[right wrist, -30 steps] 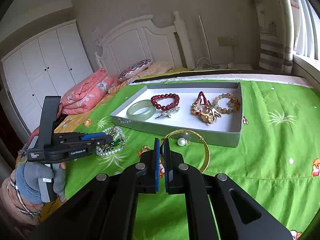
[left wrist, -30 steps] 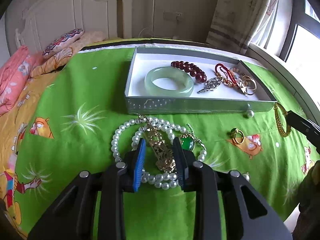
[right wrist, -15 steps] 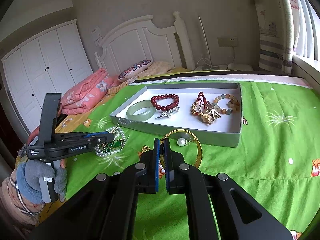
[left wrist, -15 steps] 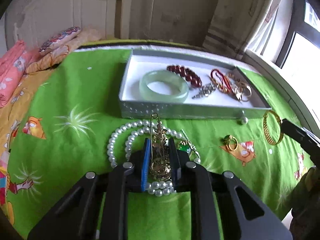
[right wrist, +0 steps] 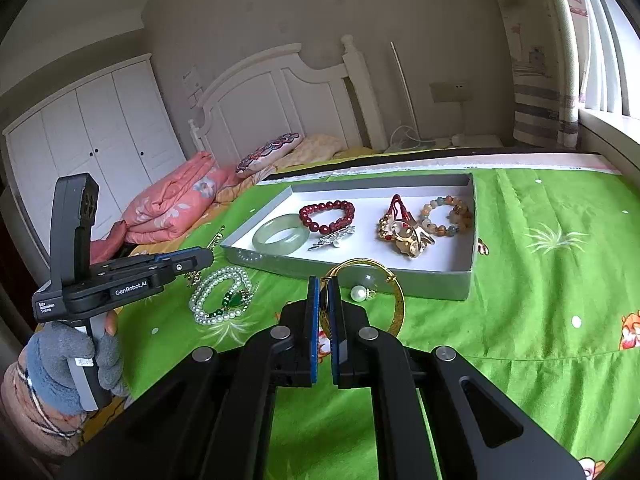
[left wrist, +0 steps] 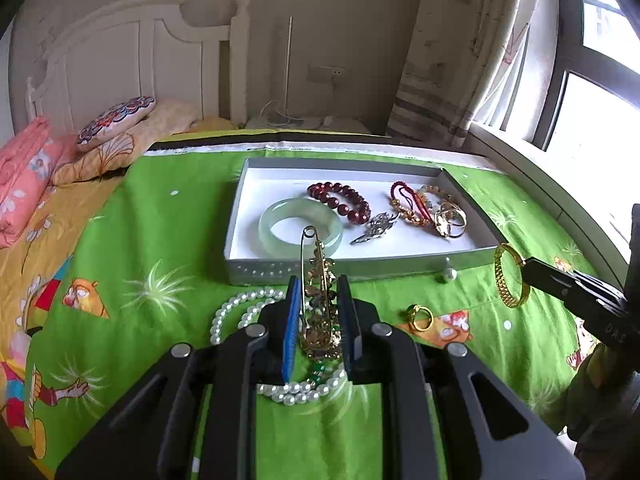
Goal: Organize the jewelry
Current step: 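Carry the gold pendant and gold bangle into the tray while both grippers open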
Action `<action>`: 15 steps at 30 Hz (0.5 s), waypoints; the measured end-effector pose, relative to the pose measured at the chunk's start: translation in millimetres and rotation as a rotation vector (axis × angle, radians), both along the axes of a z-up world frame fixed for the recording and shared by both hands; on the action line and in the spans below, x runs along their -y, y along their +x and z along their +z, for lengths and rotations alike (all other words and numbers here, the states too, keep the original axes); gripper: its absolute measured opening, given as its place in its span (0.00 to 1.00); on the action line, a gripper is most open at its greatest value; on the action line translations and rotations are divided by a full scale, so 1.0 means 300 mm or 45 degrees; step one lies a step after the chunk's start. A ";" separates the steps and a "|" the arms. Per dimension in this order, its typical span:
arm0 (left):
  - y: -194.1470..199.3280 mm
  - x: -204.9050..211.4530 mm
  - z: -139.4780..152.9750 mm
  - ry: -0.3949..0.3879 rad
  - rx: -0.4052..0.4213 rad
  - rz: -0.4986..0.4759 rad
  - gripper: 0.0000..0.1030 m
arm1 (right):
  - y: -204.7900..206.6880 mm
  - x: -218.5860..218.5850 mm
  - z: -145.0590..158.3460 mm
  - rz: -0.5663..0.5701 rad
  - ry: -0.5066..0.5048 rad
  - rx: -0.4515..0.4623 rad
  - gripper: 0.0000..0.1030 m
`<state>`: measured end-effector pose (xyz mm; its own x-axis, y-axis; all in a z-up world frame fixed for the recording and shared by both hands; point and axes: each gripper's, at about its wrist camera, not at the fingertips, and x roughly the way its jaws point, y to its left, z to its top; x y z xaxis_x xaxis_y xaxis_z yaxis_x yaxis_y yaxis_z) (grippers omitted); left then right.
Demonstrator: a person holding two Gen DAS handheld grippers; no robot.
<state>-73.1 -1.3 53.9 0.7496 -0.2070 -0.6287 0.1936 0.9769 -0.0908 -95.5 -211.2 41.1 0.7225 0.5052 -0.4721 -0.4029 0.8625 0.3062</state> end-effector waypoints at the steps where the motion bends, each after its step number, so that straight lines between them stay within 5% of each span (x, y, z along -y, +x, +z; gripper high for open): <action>1: 0.005 0.002 0.001 0.003 0.001 -0.004 0.17 | 0.000 0.002 -0.001 -0.002 0.001 -0.004 0.05; 15: 0.135 0.148 0.024 0.087 0.015 -0.115 0.17 | 0.068 0.057 0.064 -0.090 -0.004 0.021 0.05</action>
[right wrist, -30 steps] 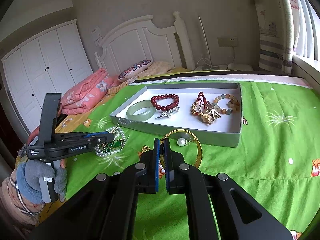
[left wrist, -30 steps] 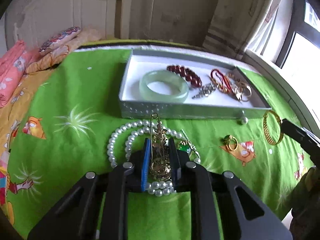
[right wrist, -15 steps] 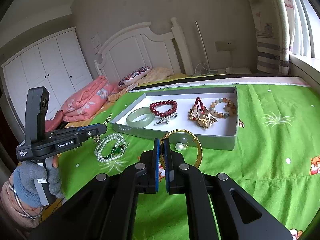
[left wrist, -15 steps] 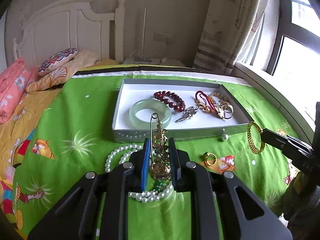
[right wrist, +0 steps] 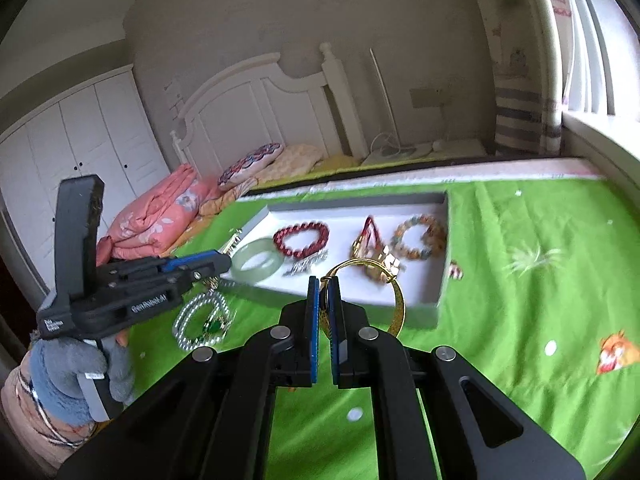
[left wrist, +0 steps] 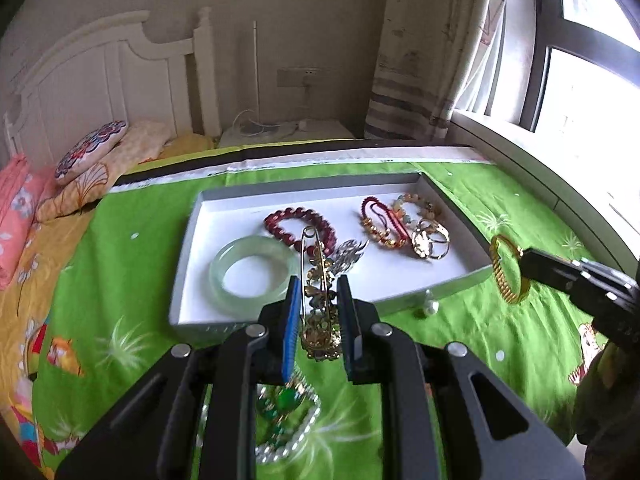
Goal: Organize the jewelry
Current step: 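Carry the gold pendant and gold bangle into the tray while both grippers open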
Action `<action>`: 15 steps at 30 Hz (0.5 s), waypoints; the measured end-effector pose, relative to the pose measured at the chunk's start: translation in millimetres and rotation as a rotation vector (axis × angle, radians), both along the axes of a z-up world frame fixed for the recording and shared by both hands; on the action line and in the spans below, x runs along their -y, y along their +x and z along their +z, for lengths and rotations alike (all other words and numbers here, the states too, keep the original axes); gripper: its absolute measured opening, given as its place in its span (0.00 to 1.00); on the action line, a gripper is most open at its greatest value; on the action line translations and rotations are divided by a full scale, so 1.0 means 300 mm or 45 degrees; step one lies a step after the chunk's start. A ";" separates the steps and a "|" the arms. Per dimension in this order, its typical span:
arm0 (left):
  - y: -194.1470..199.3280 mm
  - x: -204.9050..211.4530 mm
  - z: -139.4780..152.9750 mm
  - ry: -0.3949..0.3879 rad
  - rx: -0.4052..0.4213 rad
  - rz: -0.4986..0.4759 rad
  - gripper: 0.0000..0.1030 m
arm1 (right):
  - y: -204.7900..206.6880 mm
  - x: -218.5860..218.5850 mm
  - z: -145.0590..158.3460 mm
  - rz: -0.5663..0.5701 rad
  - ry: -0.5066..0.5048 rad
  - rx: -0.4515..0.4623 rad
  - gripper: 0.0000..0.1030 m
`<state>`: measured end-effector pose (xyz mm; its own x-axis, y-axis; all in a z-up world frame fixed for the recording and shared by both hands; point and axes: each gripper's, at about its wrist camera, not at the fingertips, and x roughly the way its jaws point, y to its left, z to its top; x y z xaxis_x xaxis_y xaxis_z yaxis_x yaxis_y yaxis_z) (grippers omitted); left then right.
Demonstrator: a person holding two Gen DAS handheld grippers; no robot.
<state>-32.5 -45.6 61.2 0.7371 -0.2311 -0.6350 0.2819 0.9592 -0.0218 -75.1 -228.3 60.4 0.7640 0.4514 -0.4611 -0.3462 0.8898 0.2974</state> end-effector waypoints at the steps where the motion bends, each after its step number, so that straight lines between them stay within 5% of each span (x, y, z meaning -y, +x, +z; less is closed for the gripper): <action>1: 0.012 0.011 0.000 0.005 -0.002 -0.007 0.17 | 0.006 0.001 0.005 -0.003 -0.003 0.005 0.05; 15: 0.195 0.134 0.000 0.046 -0.032 -0.047 0.17 | 0.157 0.001 -0.028 -0.037 -0.028 -0.044 0.05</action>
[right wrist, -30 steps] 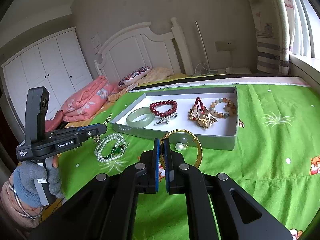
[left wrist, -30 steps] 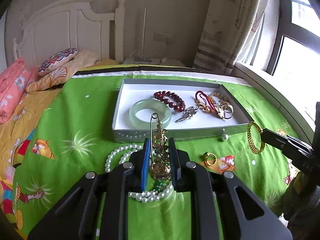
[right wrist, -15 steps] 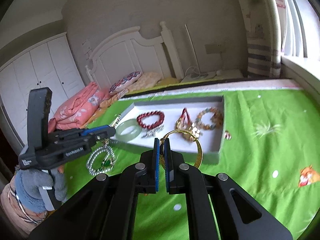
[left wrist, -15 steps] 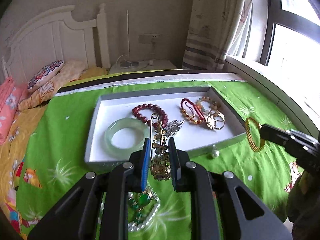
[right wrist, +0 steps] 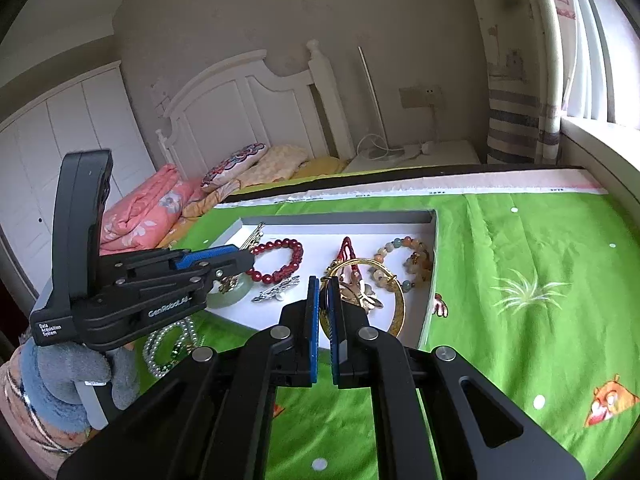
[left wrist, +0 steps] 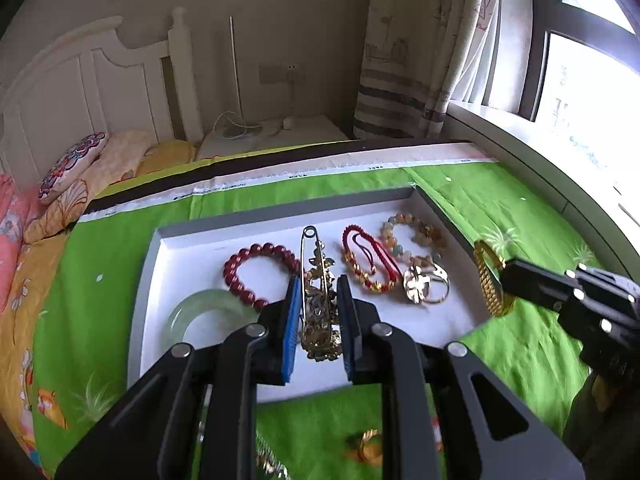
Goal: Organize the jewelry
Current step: 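Carry the gold pendant and gold bangle into the tray while both grippers open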
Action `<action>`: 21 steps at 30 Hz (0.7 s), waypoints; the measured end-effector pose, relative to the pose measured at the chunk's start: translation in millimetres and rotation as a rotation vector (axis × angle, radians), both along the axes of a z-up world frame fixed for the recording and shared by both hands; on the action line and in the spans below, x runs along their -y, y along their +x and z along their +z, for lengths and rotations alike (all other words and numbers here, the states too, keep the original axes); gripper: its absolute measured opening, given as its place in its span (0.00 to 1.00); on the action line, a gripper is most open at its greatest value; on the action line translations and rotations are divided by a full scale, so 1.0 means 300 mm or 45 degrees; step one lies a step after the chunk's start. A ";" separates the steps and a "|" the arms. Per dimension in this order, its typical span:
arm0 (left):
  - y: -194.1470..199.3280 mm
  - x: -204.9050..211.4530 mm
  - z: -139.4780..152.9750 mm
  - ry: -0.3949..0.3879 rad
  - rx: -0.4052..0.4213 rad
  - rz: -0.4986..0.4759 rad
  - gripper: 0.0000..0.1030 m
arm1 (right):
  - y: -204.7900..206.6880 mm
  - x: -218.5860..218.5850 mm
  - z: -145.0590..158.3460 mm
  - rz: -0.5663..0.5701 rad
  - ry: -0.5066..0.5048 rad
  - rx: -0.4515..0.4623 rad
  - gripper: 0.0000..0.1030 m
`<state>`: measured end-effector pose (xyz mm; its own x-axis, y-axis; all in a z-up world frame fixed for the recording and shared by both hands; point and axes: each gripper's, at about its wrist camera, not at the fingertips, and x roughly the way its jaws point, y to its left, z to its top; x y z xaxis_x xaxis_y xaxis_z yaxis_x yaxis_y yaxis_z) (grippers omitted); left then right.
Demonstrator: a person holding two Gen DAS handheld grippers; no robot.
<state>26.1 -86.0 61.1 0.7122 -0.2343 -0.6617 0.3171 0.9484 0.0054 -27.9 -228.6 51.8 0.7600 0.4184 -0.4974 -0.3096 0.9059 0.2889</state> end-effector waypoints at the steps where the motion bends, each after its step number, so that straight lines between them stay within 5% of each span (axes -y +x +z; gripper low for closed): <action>1: 0.013 0.006 -0.002 0.001 -0.004 0.000 0.17 | 0.008 -0.001 -0.004 -0.002 0.000 -0.005 0.05; 18: 0.150 0.066 -0.033 -0.005 -0.067 0.059 0.19 | 0.058 0.038 -0.054 -0.032 0.081 -0.082 0.09; 21: 0.137 0.031 -0.020 -0.033 -0.047 0.100 0.42 | 0.053 0.051 -0.054 -0.038 0.109 -0.073 0.10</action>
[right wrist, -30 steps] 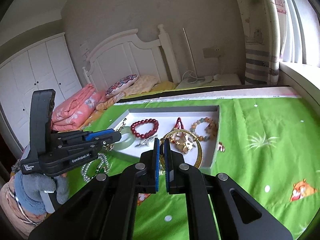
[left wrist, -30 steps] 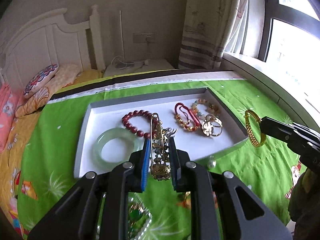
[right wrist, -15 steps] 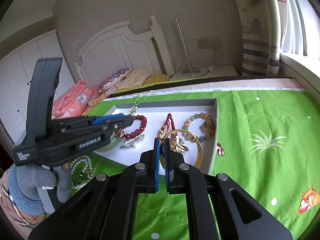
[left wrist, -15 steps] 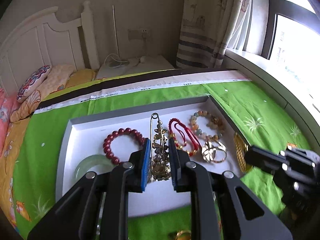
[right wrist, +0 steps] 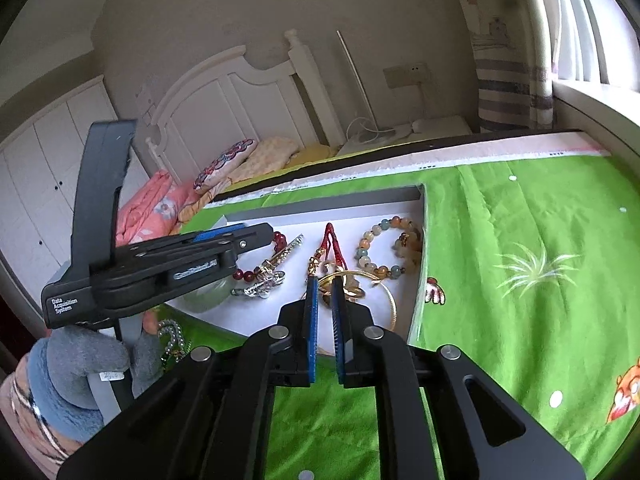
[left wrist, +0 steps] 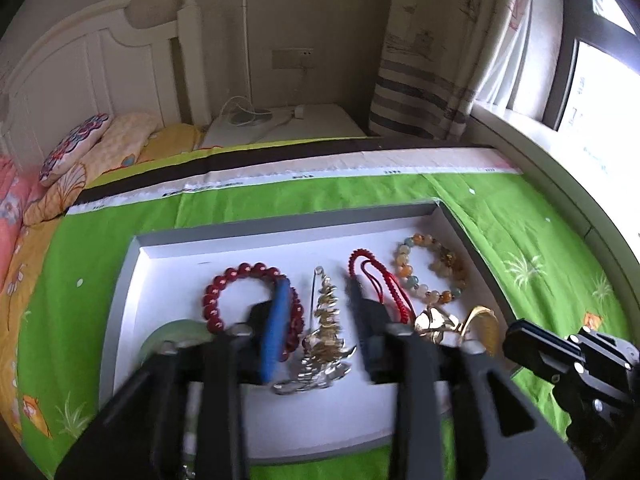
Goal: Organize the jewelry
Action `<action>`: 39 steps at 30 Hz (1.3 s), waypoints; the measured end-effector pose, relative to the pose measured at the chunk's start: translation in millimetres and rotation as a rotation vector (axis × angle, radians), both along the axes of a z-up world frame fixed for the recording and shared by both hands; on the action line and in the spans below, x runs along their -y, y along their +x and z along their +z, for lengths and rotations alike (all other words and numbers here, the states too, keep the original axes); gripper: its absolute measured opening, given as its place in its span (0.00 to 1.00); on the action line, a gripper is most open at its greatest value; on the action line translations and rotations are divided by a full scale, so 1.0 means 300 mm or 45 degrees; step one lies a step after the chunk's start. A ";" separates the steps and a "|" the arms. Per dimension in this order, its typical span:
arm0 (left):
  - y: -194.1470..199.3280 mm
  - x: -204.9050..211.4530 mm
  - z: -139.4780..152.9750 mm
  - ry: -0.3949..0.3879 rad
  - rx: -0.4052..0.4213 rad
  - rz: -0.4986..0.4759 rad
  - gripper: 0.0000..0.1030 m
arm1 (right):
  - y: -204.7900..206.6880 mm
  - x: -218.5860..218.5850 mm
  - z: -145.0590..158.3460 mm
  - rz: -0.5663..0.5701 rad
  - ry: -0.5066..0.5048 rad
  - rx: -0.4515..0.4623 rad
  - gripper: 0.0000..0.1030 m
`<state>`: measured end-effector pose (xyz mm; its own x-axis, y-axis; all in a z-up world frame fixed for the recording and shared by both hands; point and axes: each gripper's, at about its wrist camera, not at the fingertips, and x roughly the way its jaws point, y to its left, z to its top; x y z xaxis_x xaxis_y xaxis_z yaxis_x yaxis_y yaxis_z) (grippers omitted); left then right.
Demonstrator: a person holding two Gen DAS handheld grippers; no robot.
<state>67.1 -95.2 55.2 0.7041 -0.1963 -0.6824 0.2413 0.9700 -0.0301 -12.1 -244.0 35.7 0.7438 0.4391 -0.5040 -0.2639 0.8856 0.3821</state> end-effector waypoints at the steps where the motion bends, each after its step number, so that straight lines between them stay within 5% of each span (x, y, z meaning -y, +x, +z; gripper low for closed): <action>1: -0.009 -0.014 0.010 -0.001 0.019 0.018 0.51 | -0.005 0.007 0.001 -0.006 0.012 0.009 0.11; 5: -0.065 -0.084 0.048 -0.025 0.087 0.091 0.74 | -0.017 0.023 0.004 -0.026 0.041 0.026 0.30; 12: -0.226 -0.344 0.055 -0.169 0.098 0.300 0.91 | -0.016 0.031 0.002 -0.040 0.058 0.018 0.30; 17: -0.333 -0.550 -0.020 -0.219 0.031 0.435 0.92 | -0.019 0.030 0.004 -0.049 0.058 0.022 0.36; 23: -0.395 -0.678 -0.106 -0.321 -0.044 0.450 0.92 | -0.027 0.033 0.005 -0.058 0.064 0.028 0.36; 29: -0.408 -0.719 -0.115 -0.437 -0.025 0.413 0.92 | -0.041 0.048 0.009 -0.069 0.090 0.057 0.36; 39: -0.400 -0.716 -0.125 -0.477 -0.038 0.392 0.94 | -0.064 0.029 0.026 -0.040 0.068 0.095 0.36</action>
